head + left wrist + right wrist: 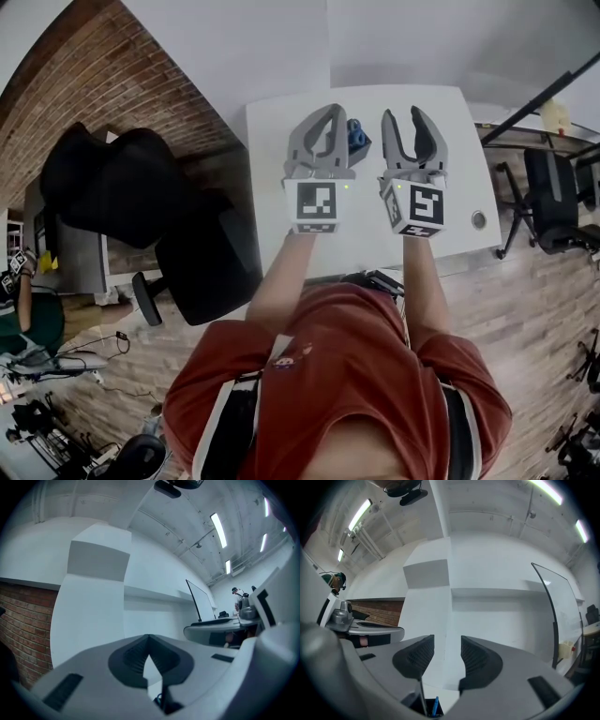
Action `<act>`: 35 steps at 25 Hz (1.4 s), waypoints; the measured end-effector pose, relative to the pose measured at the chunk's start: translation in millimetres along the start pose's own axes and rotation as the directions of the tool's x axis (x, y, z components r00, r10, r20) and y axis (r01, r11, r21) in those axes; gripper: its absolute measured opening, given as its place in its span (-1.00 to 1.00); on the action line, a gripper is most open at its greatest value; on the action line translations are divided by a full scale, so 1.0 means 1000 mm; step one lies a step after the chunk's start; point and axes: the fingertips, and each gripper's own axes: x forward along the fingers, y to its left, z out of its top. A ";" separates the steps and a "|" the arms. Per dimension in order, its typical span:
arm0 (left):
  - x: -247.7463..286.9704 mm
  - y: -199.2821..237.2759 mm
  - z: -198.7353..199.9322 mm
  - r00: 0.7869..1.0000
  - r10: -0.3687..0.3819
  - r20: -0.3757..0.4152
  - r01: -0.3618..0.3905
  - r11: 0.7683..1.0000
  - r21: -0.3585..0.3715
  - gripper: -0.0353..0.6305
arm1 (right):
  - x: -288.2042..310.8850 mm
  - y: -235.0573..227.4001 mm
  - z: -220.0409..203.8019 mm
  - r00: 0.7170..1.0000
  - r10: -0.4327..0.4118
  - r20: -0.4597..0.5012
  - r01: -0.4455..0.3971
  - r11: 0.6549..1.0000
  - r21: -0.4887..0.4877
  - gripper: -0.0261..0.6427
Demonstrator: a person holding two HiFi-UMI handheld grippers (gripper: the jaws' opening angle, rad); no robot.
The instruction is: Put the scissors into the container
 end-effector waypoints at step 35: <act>0.010 0.004 -0.010 1.000 0.010 -0.013 -0.009 1.000 0.008 -0.86 | 0.014 0.010 -0.021 0.998 0.047 -0.042 -0.047 0.999 -0.007 -0.89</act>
